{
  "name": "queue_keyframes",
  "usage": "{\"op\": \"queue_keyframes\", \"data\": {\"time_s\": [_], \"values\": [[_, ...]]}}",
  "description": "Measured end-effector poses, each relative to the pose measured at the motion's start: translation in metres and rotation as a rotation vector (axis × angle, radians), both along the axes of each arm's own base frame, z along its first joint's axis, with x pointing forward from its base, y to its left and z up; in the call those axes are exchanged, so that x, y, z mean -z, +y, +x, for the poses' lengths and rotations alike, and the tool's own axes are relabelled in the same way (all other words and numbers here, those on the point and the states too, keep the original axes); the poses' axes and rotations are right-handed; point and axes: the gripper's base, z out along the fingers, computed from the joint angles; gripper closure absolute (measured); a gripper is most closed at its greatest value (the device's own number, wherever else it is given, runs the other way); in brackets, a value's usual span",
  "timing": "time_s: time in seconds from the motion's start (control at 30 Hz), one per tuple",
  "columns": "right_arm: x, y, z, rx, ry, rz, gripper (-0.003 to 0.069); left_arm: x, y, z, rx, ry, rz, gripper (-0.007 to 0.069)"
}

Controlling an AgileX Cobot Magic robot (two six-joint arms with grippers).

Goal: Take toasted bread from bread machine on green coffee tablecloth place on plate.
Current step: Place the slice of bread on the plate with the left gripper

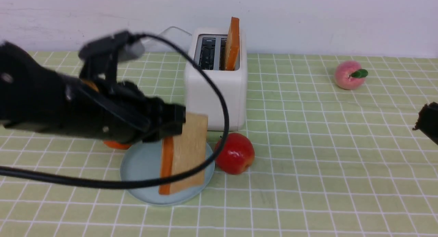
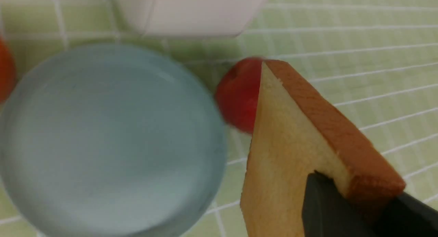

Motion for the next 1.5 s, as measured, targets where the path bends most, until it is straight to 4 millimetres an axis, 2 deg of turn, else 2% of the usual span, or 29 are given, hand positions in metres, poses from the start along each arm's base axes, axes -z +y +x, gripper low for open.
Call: {"op": "queue_keyframes", "data": {"time_s": [0.2,0.33,0.57,0.7,1.0,1.1,1.17,1.2,1.27,1.43,1.5], "values": [[0.000,0.001,0.000,-0.008,0.000,-0.002,0.0641,0.022,-0.004,0.020,-0.055,0.006,0.008,0.0525],[0.000,0.001,-0.001,-0.013,0.001,-0.003,0.0637,0.031,-0.004,0.025,-0.063,0.029,0.019,0.0525],[0.000,0.001,-0.001,-0.015,0.001,-0.003,0.0638,0.039,0.010,0.039,-0.138,0.031,0.014,0.0525],[0.000,0.001,-0.001,-0.015,0.001,-0.003,0.0638,0.050,0.009,0.044,-0.143,0.052,0.027,0.0525],[0.000,0.001,-0.001,-0.018,0.002,-0.003,0.0636,0.060,0.010,0.056,-0.189,0.012,0.036,0.0525],[0.000,0.001,-0.001,-0.018,0.002,-0.003,0.0636,0.061,0.010,0.057,-0.187,0.005,0.046,0.0493],[0.000,0.001,-0.001,-0.018,0.002,-0.003,0.0634,0.062,0.011,0.057,-0.169,0.000,0.070,0.0380],[0.000,0.001,-0.001,-0.018,0.002,-0.003,0.0634,0.062,0.011,0.057,-0.167,0.001,0.072,0.0370],[0.000,0.001,-0.001,-0.018,0.002,-0.003,0.0629,0.062,0.011,0.056,-0.153,-0.004,0.090,0.0213],[0.000,0.001,-0.001,-0.018,0.002,-0.003,0.0627,0.054,0.013,0.056,-0.159,-0.053,0.092,0.0046],[0.000,0.001,-0.001,-0.018,0.002,-0.003,0.0627,0.045,0.014,0.054,-0.163,-0.096,0.090,0.0008]]}}
